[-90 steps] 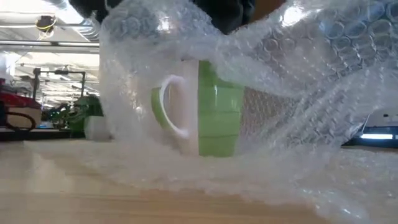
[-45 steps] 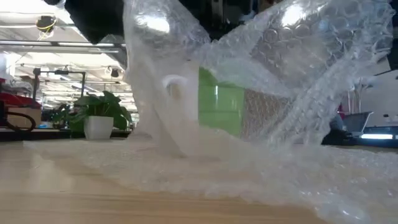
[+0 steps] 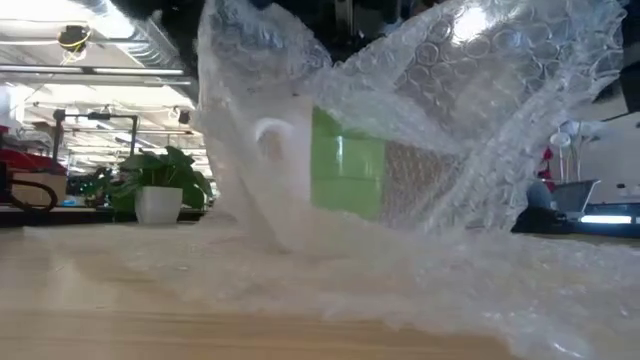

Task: Wrap mug
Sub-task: Wrap the green mug with the bubble wrap

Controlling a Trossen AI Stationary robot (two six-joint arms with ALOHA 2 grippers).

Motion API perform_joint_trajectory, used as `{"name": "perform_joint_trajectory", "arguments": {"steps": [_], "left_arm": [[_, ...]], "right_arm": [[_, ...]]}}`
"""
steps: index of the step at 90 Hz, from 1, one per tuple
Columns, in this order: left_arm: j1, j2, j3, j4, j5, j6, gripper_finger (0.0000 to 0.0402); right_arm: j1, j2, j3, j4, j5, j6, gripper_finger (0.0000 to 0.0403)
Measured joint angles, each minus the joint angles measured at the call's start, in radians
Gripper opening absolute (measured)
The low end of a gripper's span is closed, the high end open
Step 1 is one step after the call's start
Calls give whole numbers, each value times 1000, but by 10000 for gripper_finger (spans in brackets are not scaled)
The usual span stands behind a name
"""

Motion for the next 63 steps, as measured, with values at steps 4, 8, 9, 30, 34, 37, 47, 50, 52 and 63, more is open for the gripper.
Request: {"name": "perform_joint_trajectory", "arguments": {"steps": [4,8,9,30,34,37,47,50,52,63], "left_arm": [[13,0,0,11,-1,17,111],[28,0,0,10,-5,26,111],[33,0,0,8,-5,27,111],[72,-2,0,-33,-5,20,111],[74,-1,0,-42,-9,17,111],[76,-2,0,-47,-13,14,111],[85,-2,1,-52,-18,9,111],[88,-2,1,-52,-18,9,111],[90,-2,1,-53,-18,7,111],[103,-3,1,-60,-15,2,111]], "right_arm": [[0,0,0,4,0,0,0],[0,0,0,3,0,1,0],[0,0,0,3,0,2,0],[0,-20,-3,-17,55,10,0],[0,-29,-4,-27,80,7,0],[0,-38,-4,-35,98,4,0],[0,-76,-5,-58,127,24,0],[0,-87,-5,-63,131,29,0],[1,-94,-5,-65,132,34,0],[2,-122,-4,-86,136,43,0]]}}
